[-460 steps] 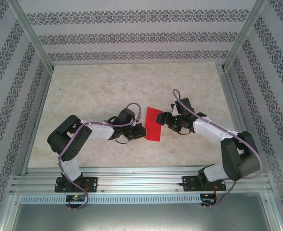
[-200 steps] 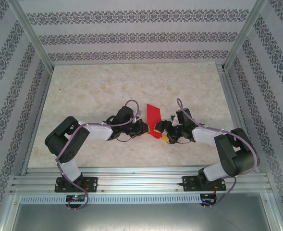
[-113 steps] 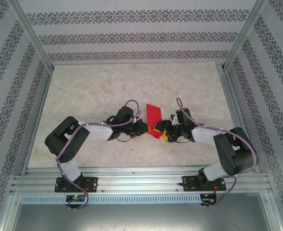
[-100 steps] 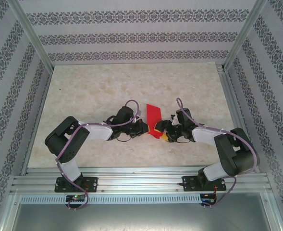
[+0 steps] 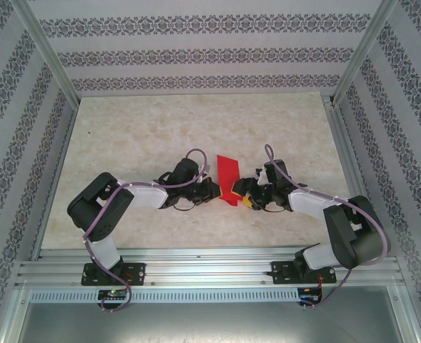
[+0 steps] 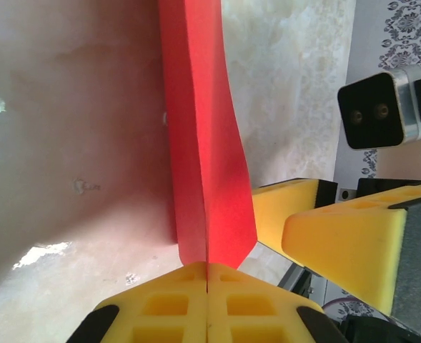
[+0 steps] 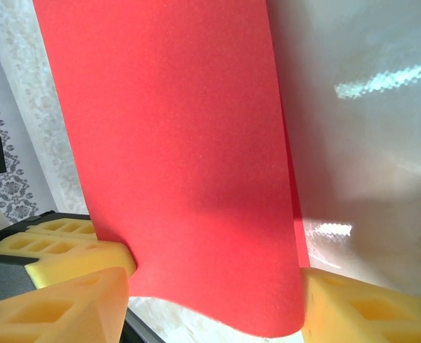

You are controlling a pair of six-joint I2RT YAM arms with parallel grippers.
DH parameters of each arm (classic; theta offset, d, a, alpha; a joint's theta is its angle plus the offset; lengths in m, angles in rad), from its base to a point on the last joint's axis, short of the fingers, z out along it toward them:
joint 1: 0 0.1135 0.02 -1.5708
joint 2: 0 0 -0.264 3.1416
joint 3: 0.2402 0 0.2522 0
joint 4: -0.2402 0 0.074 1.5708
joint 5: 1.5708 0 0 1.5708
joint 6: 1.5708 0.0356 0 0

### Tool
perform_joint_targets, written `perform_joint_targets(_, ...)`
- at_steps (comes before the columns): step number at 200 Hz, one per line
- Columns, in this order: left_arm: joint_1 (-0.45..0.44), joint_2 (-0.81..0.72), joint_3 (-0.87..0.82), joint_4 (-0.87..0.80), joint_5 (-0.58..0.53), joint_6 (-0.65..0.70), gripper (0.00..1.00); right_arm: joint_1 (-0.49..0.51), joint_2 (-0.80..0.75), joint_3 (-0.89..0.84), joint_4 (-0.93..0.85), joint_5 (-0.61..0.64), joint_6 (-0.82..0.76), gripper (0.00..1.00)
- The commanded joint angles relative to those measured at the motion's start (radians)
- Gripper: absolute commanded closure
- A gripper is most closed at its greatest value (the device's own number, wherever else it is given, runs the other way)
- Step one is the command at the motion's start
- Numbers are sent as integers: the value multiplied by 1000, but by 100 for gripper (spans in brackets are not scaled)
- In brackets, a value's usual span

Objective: Fold a paper plane with a square sheet of paper (fold left side to right side)
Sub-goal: Fold the triangle a second time at the center of the table.

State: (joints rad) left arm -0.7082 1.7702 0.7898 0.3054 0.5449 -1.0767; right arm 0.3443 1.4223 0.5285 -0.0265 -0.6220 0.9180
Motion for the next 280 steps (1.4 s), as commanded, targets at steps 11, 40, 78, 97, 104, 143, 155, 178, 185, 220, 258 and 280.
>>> perform_joint_targets(11, -10, 21, -18, -20, -10, 36, 92, -12, -25, 30, -28, 16, -32, 37)
perform_joint_targets(40, -10, 24, -22, -19, -11, 39, 92, -13, -26, 31, -28, 15, -32, 38)
perform_joint_targets(78, -10, 29, -22, -15, -10, 38, 92, -11, -6, 30, 0, 5, -18, 48)
perform_joint_targets(97, -10, 29, -24, -14, -9, 38, 91, -10, 4, 32, 11, 0, -9, 55)
perform_joint_targets(104, -10, 28, -24, -12, -9, 38, 90, -9, 8, 33, 9, -1, -6, 58)
perform_joint_targets(143, -10, 23, -28, -8, -11, 40, 90, -2, 34, 23, 2, 3, 0, 77)
perform_joint_targets(155, -10, 23, -29, -5, -12, 40, 90, -1, 44, 19, 3, 4, 2, 82)
perform_joint_targets(178, -10, 20, -31, -4, -12, 40, 90, 5, 57, 19, 1, 2, 2, 92)
perform_joint_targets(185, -9, 20, -32, -3, -11, 40, 90, 6, 57, 22, -6, 3, -1, 94)
perform_joint_targets(220, -8, 20, -36, -1, -16, 43, 89, 6, 54, 27, -37, 13, -10, 100)
perform_joint_targets(258, 8, -18, -50, -37, -30, 98, 63, 7, 44, 34, -26, 7, 18, 100)
perform_joint_targets(280, 32, -92, -61, -133, -69, 175, 48, 9, 36, 42, -29, 5, 29, 100)
